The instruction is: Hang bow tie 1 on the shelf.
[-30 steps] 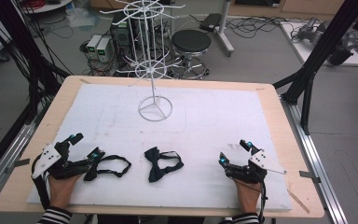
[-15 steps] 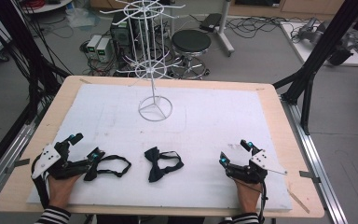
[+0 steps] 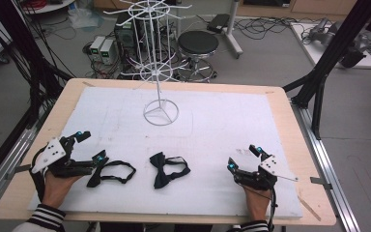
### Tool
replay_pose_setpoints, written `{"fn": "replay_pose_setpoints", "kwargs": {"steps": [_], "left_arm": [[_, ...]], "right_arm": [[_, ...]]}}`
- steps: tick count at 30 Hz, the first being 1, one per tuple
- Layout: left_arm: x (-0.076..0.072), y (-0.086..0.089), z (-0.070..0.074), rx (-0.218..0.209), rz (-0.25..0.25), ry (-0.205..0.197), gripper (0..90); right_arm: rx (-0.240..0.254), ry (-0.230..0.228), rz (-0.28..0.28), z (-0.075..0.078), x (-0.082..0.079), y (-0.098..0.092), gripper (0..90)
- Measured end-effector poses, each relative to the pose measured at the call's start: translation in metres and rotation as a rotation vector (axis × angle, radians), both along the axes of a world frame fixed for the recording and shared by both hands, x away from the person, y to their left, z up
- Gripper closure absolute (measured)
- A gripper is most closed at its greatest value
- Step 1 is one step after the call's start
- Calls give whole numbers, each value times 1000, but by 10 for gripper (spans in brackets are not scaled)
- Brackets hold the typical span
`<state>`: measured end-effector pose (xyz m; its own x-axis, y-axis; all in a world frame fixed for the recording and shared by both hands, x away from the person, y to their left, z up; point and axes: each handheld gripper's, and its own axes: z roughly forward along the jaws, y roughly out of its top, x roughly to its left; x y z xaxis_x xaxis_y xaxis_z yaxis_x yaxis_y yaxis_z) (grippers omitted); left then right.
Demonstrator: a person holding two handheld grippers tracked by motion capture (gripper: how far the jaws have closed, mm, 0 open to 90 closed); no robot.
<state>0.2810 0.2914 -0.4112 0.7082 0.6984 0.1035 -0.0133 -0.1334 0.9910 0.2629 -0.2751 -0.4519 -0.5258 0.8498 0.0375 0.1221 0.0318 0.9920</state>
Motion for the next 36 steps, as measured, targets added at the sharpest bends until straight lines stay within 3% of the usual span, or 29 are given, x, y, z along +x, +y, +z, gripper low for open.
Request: {"fn": "replay_pose_setpoints", "kwargs": {"steps": [6, 8, 17, 21, 26, 36], "left_arm": [[7, -14, 24, 76, -81, -1, 141], [8, -20, 31, 78, -106, 1, 141], [17, -52, 62, 177, -230, -8, 143], [23, -63, 72, 247, -279, 4, 143], [30, -75, 79, 304, -322, 21, 143], [41, -105, 82, 411, -446, 59, 145]], "right_arm": [[3, -3, -1, 0, -1, 0, 75], [5, -6, -5, 0, -1, 0, 75], [-11, -28, -7, -1, -3, 2, 74], [-13, -41, -13, -1, -4, 2, 74], [-8, -33, -57, -1, -5, 3, 74], [15, -49, -62, -2, -6, 1, 74]]}}
